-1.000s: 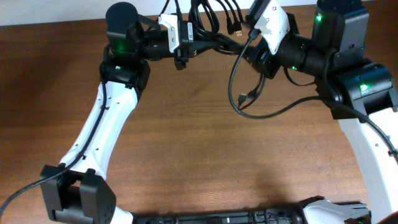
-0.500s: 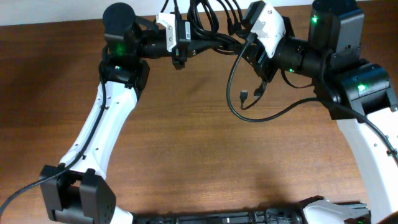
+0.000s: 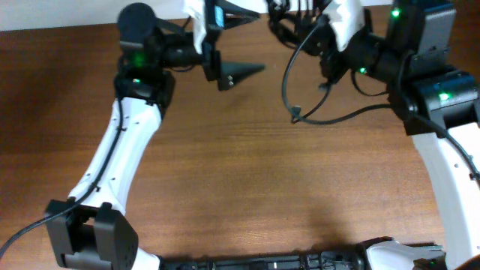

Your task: Untangle cables

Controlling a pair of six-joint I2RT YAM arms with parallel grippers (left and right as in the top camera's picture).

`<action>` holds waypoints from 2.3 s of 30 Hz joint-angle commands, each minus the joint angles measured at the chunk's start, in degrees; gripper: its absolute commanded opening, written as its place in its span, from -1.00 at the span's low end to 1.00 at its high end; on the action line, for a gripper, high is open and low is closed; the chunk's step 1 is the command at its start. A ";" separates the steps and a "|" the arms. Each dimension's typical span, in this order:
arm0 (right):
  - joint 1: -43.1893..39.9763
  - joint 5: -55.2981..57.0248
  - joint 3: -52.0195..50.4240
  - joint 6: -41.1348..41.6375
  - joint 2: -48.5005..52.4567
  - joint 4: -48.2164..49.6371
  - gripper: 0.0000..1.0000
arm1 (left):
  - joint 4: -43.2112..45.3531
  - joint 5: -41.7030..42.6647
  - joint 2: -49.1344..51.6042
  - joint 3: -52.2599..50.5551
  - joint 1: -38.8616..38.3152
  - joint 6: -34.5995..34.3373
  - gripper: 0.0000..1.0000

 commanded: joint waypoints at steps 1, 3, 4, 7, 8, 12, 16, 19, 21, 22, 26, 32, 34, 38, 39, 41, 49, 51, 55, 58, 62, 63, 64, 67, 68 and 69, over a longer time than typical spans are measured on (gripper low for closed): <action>-1.11 -3.56 0.68 3.28 -0.17 2.19 -0.92 | 0.11 -2.40 -0.24 0.74 3.45 -18.73 0.99; -1.03 -5.40 0.68 2.99 -0.17 2.86 -0.92 | 0.13 -3.45 -0.24 0.74 3.48 -23.08 0.98; -1.05 -5.75 0.68 2.80 -0.17 2.86 -0.92 | 0.15 -3.45 -0.24 0.74 3.41 -24.24 0.98; -1.05 -6.64 0.68 1.88 -0.20 2.86 -0.92 | 0.04 -3.43 -0.24 0.74 2.80 -25.97 0.98; -1.05 -7.50 0.68 1.68 -0.17 3.08 -0.92 | -0.28 -3.43 -0.24 0.74 2.25 -25.97 0.98; -1.05 -8.15 0.68 1.77 -0.17 3.91 -0.92 | -0.28 -3.98 -0.22 0.74 -0.28 -25.97 0.98; -1.05 -11.43 0.68 1.77 -0.17 5.31 -0.92 | -5.20 -8.81 -0.22 0.74 -4.42 -25.97 0.89; -1.05 -11.54 0.68 1.77 -0.17 5.40 -0.92 | -5.79 -12.04 -0.22 0.74 -6.45 -25.99 0.68; -1.05 -11.54 0.68 1.77 -0.20 5.60 -0.92 | -4.37 -13.33 -0.24 0.76 -6.60 -25.99 -0.09; -1.05 -11.56 0.68 1.77 -0.20 5.68 -0.92 | -4.35 -13.92 -0.24 0.76 -6.60 -25.99 -0.17; -1.05 -11.54 0.68 1.77 -0.20 5.68 -0.92 | -4.17 -14.21 -0.24 0.74 -6.60 -25.99 -0.91; -1.07 -11.23 0.68 1.60 -0.20 5.64 -0.92 | -4.15 -14.43 -0.22 0.76 -6.27 -25.97 -1.00; -1.09 -10.73 0.68 -0.94 -0.17 4.98 -0.92 | -3.58 -13.75 -0.24 0.74 -5.53 -25.99 -1.00; -1.09 -3.80 0.66 -2.93 -0.17 3.28 -0.92 | 9.25 -0.90 -0.24 0.76 -1.75 -29.70 -1.00; -1.09 -3.37 0.66 -3.58 -0.17 3.10 -0.92 | 12.90 1.95 -0.24 0.76 -0.92 -30.88 -1.00; -1.09 -3.28 0.66 -4.33 -0.17 2.91 -0.92 | 21.22 6.75 -0.24 0.76 0.59 -35.08 -1.00; -1.09 -1.07 0.66 -5.35 1.05 0.11 -0.92 | 31.23 8.09 -0.24 0.81 4.83 -43.56 -1.00; -1.09 -0.04 0.66 -5.38 1.20 -0.70 -0.92 | 31.67 7.96 -0.24 1.01 6.32 -43.54 -1.00; -1.09 1.25 0.66 -5.38 1.20 -1.29 -0.92 | 35.41 7.54 -0.24 1.18 12.96 -43.50 -1.00; -1.09 1.22 0.66 -5.38 1.22 -1.25 -0.92 | 35.52 7.52 -0.24 1.18 17.25 -43.50 -1.00; -1.09 1.20 0.66 -5.38 1.22 -1.22 -0.92 | 35.52 7.52 -0.24 1.18 18.58 -43.52 -0.02; -1.09 1.18 0.66 -5.35 1.20 -1.22 -0.92 | 35.50 7.56 -0.24 1.16 18.34 -43.52 0.41; -1.09 1.18 0.66 -5.35 1.20 -1.22 -0.92 | 35.50 7.65 -0.24 1.16 18.01 -43.52 0.43; -1.09 0.98 0.66 -5.35 1.20 -1.22 -0.92 | 35.47 8.07 -0.24 1.14 16.28 -43.52 -0.22; -1.09 0.98 0.66 -5.35 1.20 -1.22 -0.92 | 35.47 8.17 -0.24 1.11 15.78 -43.50 -0.16; -1.09 0.98 0.66 -5.35 1.20 -1.22 -0.92 | 35.47 8.22 -0.24 1.14 14.95 -43.52 0.19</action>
